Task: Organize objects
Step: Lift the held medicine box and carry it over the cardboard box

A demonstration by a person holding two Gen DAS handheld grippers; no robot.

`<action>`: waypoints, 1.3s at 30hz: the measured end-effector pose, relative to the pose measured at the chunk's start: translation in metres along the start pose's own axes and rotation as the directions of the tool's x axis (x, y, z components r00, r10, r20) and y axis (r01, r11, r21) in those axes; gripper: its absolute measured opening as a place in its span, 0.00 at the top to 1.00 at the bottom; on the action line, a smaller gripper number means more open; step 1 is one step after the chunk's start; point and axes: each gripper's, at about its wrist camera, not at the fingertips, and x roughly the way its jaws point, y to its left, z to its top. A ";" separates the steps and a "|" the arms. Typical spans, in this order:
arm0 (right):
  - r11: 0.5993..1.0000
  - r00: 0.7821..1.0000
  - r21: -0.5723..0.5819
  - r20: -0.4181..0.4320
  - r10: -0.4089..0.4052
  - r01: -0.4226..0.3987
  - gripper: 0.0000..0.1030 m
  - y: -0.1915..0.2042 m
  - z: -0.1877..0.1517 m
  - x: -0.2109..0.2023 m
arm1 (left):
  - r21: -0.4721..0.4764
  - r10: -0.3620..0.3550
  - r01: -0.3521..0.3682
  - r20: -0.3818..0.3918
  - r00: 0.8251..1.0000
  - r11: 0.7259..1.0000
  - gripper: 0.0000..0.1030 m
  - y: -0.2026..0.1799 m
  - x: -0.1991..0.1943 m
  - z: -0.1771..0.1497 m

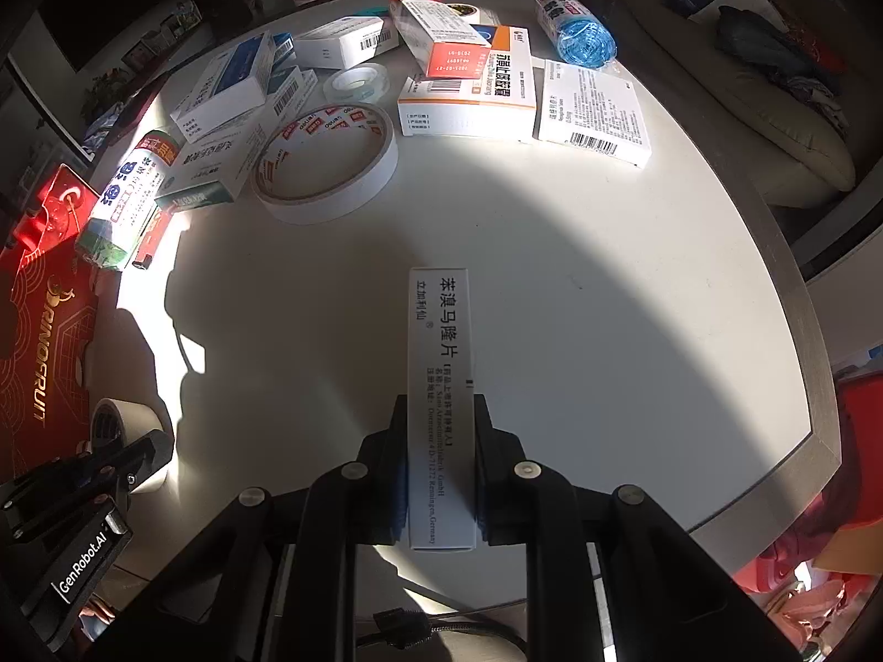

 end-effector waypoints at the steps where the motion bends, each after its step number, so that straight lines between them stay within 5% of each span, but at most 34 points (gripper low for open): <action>1: 1.000 1.000 0.000 0.005 0.005 -0.005 0.83 -0.002 -0.004 -0.003 | 0.001 -0.009 0.009 0.001 1.000 1.000 0.92 0.009 0.003 -0.017; 4: 1.000 1.000 0.001 0.017 0.012 -0.012 0.83 0.025 0.008 0.004 | 0.001 -0.032 0.032 0.004 0.999 0.999 0.92 0.000 0.003 -0.077; 10: 0.999 0.999 0.014 0.026 0.033 -0.034 0.83 0.036 0.009 0.010 | -0.002 -0.066 0.066 0.008 0.998 0.998 0.92 0.005 0.001 -0.110; 16: 0.997 0.998 0.047 0.021 0.065 -0.066 0.83 0.028 0.004 0.003 | 0.007 -0.103 0.103 0.016 0.995 0.995 0.92 -0.020 0.011 -0.098; 39: 0.981 0.987 0.108 0.041 0.155 -0.159 0.83 0.034 0.012 -0.012 | -0.073 -0.313 0.315 0.032 0.949 0.946 0.92 -0.005 -0.016 -0.099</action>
